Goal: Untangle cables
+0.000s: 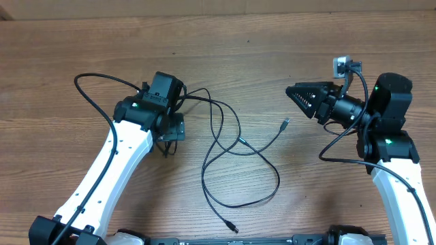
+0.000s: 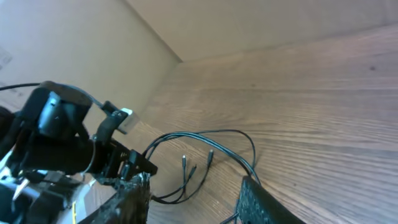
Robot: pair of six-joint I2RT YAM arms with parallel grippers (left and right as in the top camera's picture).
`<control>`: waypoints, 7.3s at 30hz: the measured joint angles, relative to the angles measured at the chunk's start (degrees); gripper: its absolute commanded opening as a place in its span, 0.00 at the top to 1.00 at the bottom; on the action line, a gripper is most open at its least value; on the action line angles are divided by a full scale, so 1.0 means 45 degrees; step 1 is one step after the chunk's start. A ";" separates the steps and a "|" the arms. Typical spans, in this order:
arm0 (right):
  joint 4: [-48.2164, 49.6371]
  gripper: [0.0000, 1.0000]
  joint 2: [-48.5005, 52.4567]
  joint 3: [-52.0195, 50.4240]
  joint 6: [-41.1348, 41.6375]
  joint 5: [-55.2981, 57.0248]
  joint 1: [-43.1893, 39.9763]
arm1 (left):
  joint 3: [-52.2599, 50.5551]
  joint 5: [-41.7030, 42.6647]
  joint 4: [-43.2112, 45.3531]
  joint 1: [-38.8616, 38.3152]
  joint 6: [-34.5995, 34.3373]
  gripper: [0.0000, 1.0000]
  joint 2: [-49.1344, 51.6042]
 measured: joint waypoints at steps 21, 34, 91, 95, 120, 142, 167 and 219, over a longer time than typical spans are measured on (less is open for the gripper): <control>-0.1297 0.14 0.0019 0.0000 -0.0005 0.1962 0.0000 | 0.4697 0.3604 -0.1598 0.0481 0.2390 0.00 -0.0160; -0.1409 0.10 0.0019 0.0000 -0.0010 0.2127 0.0000 | 0.4697 0.3672 -0.3186 0.4148 0.2545 0.01 -0.0529; -0.2283 0.08 0.0019 0.0000 0.0034 0.2137 0.0000 | 0.4697 0.3711 -0.3283 0.4192 0.2565 0.00 -0.0534; -0.2293 0.07 0.0019 0.0000 0.0034 0.2132 0.0000 | 0.4697 0.3711 -0.3283 0.4192 0.2565 0.00 -0.0534; -0.2288 0.08 0.0019 0.0000 0.0039 0.2132 0.0000 | 0.4697 0.3711 -0.3283 0.4192 0.2565 0.01 -0.0534; -0.0612 0.15 0.2375 0.0000 -0.2166 0.3342 0.3580 | 0.4697 0.3711 -0.3283 0.4192 0.2565 0.01 -0.0534; 0.2438 0.22 0.7956 0.0000 -0.2613 0.5469 0.7179 | 0.4697 0.3711 -0.3283 0.4192 0.2565 0.00 -0.0534; 0.2545 0.96 0.8626 0.0636 0.0389 0.6557 0.8150 | 0.4702 0.3711 -0.3283 0.4192 0.2565 0.00 -0.0534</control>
